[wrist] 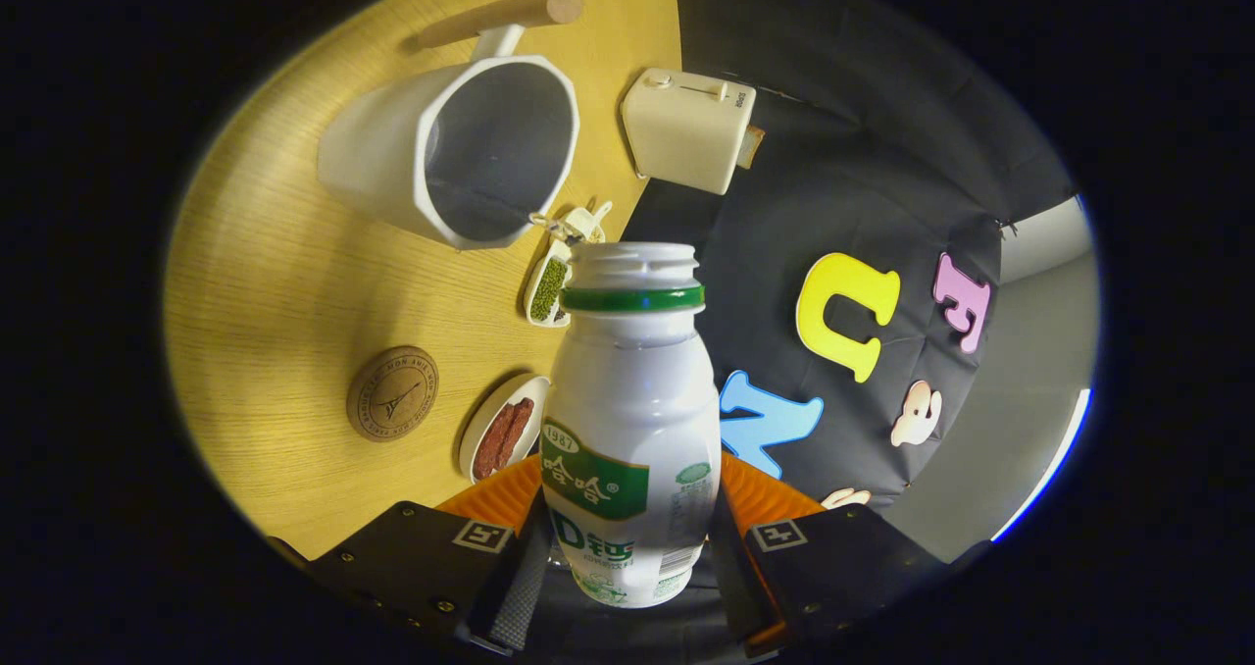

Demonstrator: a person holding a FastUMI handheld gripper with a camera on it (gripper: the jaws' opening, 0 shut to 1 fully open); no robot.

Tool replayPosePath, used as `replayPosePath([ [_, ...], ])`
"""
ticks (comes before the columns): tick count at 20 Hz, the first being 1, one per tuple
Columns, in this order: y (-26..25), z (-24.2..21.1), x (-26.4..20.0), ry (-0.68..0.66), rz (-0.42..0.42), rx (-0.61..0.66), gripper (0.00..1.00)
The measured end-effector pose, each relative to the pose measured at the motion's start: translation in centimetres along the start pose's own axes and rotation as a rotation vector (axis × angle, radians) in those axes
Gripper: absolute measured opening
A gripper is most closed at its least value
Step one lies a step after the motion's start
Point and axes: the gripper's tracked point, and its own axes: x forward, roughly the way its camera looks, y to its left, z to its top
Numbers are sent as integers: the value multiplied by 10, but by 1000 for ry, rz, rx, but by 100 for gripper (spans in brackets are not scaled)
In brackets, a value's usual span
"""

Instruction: Take the bottle from table, then pour the juice into the cup, finally place the bottle on the coaster

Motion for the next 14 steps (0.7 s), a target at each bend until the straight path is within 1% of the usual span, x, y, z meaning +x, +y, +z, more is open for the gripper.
replayPosePath([
  [10,-2,6,3,-3,8,-49,73],
  [14,-7,9,2,-3,-8,-72,73],
])
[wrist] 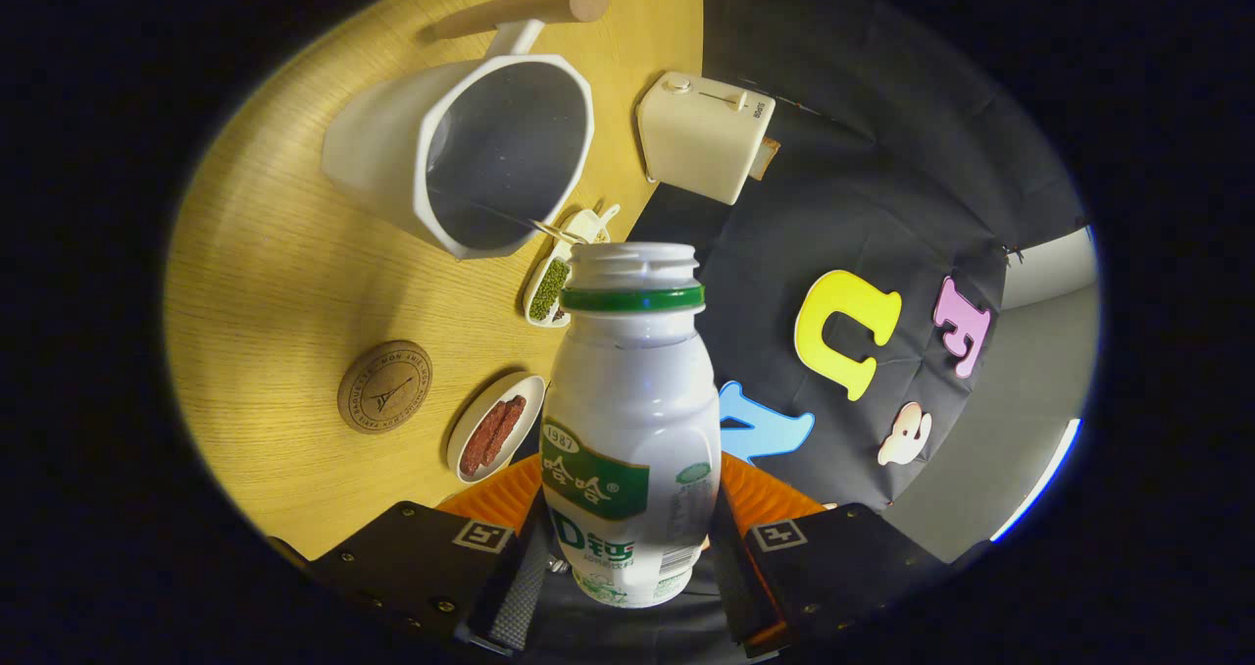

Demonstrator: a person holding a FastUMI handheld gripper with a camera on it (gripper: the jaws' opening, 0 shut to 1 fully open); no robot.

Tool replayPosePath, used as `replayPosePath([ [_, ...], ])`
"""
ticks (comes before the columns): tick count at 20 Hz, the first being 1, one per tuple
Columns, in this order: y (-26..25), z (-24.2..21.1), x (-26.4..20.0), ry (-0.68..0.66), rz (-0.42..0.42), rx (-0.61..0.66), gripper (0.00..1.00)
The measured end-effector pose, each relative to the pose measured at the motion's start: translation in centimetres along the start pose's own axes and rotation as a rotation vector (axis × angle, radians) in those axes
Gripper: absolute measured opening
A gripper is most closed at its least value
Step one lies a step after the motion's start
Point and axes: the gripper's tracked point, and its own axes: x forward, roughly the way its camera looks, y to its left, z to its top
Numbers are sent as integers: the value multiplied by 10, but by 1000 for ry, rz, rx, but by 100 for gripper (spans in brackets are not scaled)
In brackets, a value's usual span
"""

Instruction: Take the bottle from table, then pour the juice into the cup, finally place the bottle on the coaster

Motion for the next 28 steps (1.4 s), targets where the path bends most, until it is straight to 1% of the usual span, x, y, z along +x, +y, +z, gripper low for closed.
replayPosePath([
  [11,-6,5,2,-2,-12,-31,73],
  [16,1,7,6,-11,-4,10,73],
  [22,20,9,9,-29,29,146,73],
  [25,34,12,10,-52,77,262,73],
  [28,40,21,8,-88,96,408,73],
])
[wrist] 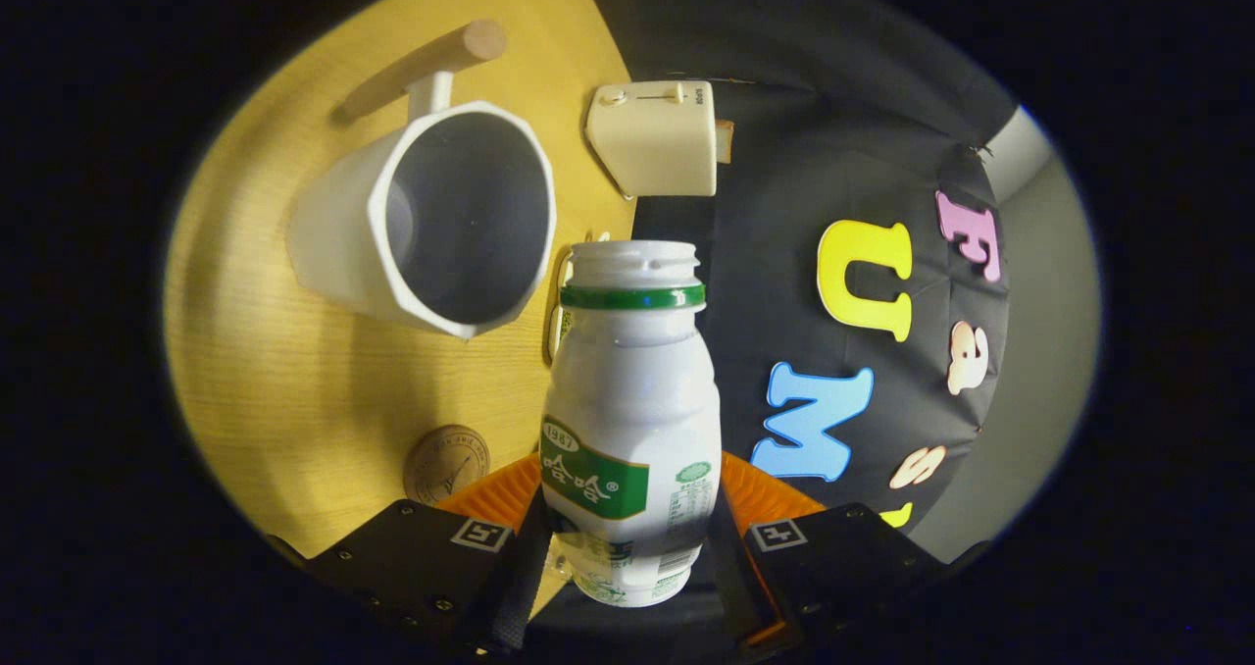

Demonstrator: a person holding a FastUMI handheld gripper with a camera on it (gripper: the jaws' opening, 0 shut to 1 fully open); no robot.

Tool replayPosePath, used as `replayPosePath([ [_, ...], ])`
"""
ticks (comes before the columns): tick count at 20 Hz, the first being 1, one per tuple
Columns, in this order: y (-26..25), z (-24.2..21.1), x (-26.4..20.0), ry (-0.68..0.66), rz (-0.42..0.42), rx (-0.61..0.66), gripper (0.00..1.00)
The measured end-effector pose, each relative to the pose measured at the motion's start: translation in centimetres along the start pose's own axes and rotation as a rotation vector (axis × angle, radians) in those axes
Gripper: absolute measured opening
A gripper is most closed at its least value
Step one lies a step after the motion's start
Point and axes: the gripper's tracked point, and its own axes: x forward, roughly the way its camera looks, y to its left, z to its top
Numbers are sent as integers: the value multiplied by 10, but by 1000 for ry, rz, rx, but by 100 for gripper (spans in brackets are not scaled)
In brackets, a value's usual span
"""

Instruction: Take the bottle from table, then pour the juice into the cup, finally place the bottle on the coaster

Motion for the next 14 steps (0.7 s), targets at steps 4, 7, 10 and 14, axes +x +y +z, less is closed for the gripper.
replayPosePath([
  [4,-3,-2,-3,-36,-55,246,74],
  [7,-14,-6,-8,-85,-120,502,73],
  [10,-29,-26,-13,-101,-183,726,73],
  [14,-32,-49,-10,-128,-151,1067,73],
])
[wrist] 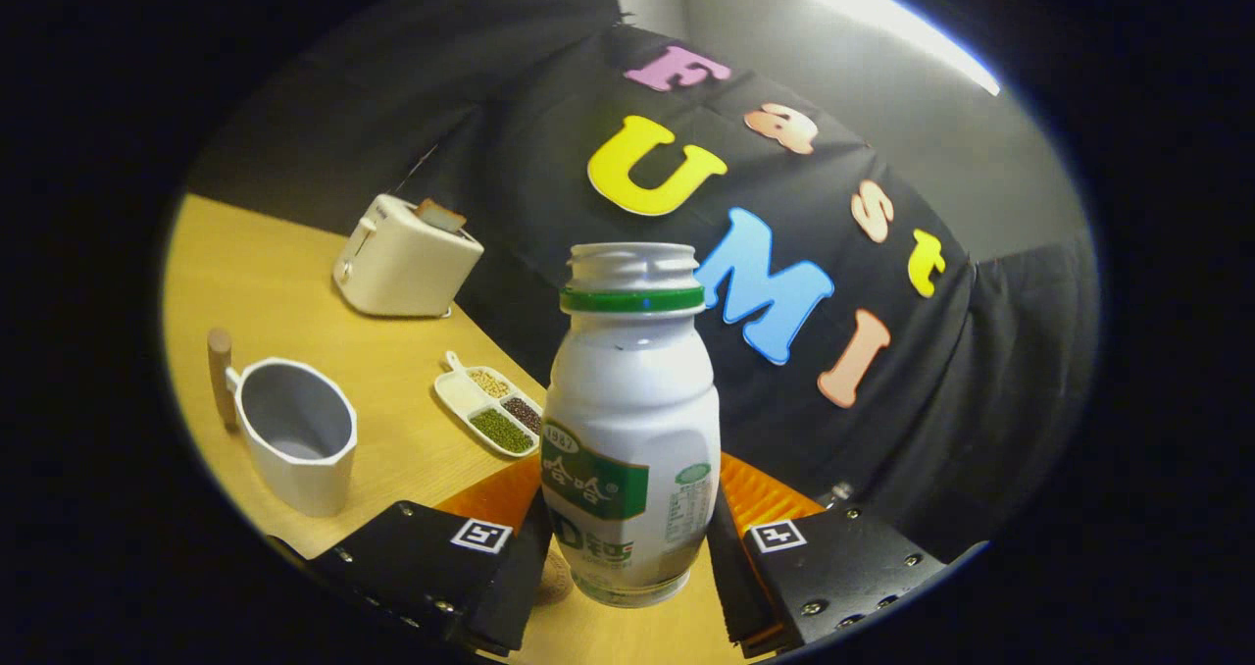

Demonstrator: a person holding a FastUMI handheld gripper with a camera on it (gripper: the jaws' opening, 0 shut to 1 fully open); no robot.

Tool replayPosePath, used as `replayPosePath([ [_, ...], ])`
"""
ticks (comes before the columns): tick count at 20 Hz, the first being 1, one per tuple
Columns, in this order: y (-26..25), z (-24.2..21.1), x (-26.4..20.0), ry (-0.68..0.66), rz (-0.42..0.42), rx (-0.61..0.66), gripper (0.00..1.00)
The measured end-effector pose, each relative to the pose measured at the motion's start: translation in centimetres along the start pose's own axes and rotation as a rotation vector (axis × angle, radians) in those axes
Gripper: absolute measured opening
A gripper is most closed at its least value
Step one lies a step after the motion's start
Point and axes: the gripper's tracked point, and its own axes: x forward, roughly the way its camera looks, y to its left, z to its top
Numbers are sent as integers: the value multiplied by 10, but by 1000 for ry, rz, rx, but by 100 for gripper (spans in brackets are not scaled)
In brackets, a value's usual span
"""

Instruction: Take the bottle from table, then pour the juice into the cup, finally place the bottle on the coaster

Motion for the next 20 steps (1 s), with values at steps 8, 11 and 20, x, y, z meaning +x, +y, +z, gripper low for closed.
replayPosePath([
  [8,7,-26,20,45,117,415,73],
  [11,8,-38,26,68,115,442,73],
  [20,22,-62,43,109,134,511,73],
])
